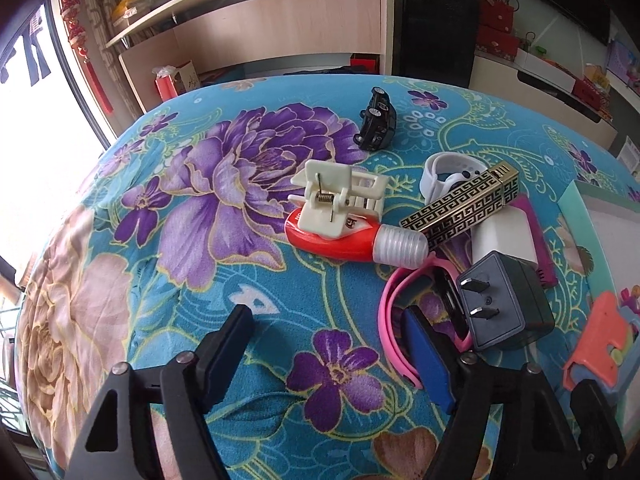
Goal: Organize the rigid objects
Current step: 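Grasp the pink watch band with the left tool while the right carries the knife to the tray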
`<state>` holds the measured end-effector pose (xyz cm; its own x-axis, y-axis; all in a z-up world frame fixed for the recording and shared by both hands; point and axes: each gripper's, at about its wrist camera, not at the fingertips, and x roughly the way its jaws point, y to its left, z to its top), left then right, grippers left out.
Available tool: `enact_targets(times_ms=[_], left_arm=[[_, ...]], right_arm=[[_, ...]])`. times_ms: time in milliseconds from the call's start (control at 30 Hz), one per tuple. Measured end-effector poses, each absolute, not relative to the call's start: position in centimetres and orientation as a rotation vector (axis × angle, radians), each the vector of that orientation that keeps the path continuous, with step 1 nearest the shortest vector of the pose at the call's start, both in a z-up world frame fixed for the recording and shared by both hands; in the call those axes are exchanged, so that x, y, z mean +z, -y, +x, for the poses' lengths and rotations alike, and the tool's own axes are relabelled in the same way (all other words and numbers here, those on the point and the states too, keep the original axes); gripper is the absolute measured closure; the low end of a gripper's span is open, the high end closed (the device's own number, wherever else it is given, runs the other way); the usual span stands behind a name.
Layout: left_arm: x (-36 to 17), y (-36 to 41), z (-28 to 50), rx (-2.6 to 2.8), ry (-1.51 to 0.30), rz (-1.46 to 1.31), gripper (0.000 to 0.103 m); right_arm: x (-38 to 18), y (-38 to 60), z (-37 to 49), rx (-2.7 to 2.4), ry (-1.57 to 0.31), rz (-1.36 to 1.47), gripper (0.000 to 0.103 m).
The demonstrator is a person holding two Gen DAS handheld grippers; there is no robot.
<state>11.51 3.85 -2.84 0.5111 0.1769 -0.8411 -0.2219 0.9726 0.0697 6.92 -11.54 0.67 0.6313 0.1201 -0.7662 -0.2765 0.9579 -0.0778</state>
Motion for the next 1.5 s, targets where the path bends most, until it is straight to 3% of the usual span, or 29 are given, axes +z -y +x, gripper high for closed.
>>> enact_targets(times_ms=[167,233,333,933,1500], left_arm=[[-2.7,-1.9,11.6,0.187,-0.989,0.032,0.061],[-2.6,-1.3,11.6,0.154,-0.987,0.048,0.081],[-2.5,-0.9,11.5,0.136,-0.982,0.044,0.09],[2.4,-4.0,7.9,0.236,-0.816,-0.099,0.094],[6.1,-1.6,6.3,0.167,-0.699,-0.088,0.094]], right_arm=[[1.3,12.7,7.0,0.207,-0.842,-0.17,0.031],[1.4,13.0,7.1,0.199,-0.841,-0.16,0.031],[1.3,13.5,7.3,0.192,-0.843,-0.146,0.031],[2.5,15.4,7.1,0.207,-0.802,-0.062,0.032],[6.0,18.1,5.9,0.189,-0.684,0.022,0.032]])
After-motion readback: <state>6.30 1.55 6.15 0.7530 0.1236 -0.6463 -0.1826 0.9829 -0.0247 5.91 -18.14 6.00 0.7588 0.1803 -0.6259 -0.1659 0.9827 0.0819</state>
